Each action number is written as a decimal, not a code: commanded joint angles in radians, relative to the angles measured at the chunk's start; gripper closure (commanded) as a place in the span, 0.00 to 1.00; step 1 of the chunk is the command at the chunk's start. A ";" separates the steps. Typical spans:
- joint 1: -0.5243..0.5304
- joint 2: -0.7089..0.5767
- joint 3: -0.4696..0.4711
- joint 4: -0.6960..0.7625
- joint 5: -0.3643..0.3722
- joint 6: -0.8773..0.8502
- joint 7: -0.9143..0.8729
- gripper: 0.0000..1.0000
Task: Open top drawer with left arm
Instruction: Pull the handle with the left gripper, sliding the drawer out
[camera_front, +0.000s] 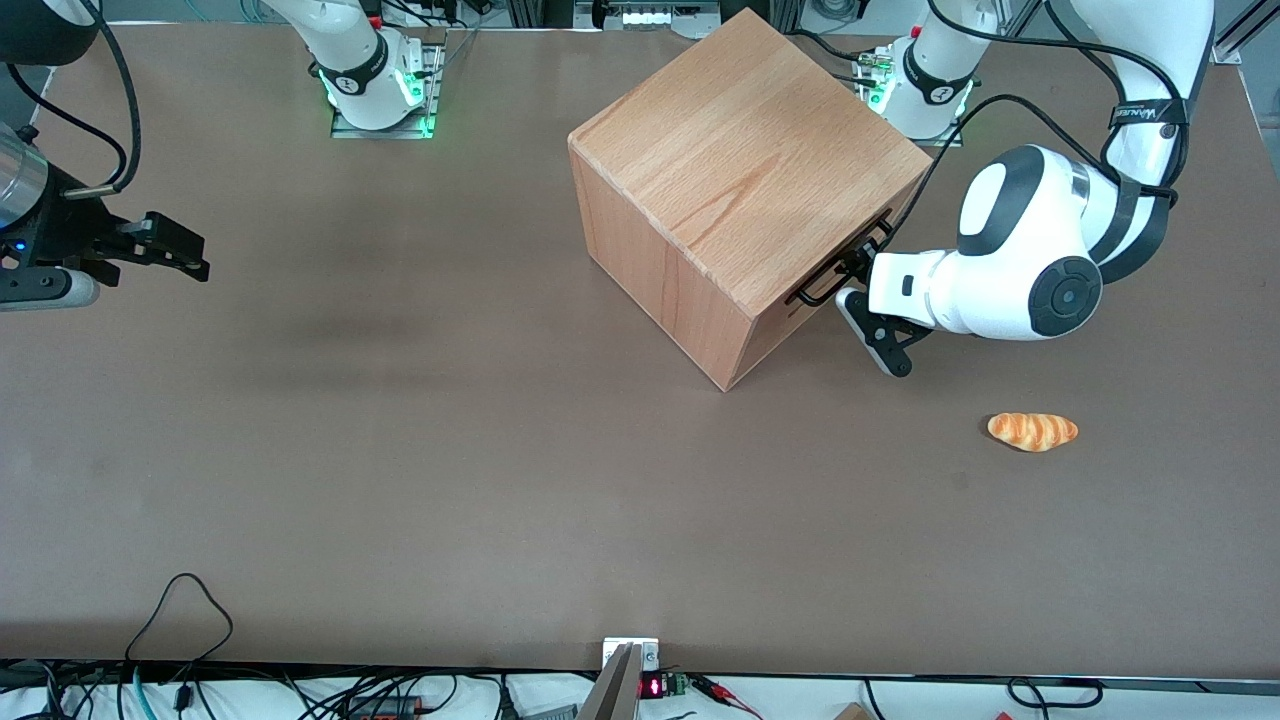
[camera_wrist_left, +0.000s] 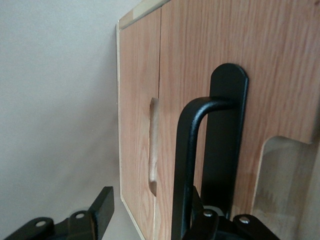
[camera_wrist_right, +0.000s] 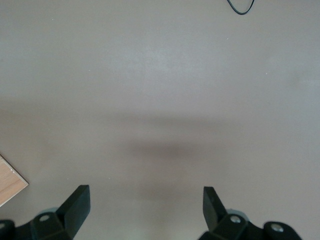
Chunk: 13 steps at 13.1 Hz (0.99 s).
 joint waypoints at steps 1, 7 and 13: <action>0.011 -0.027 0.004 -0.030 0.024 0.025 0.019 0.37; 0.046 -0.021 0.011 -0.012 0.069 0.065 0.019 0.39; 0.083 0.022 0.013 0.065 0.120 0.082 0.021 0.39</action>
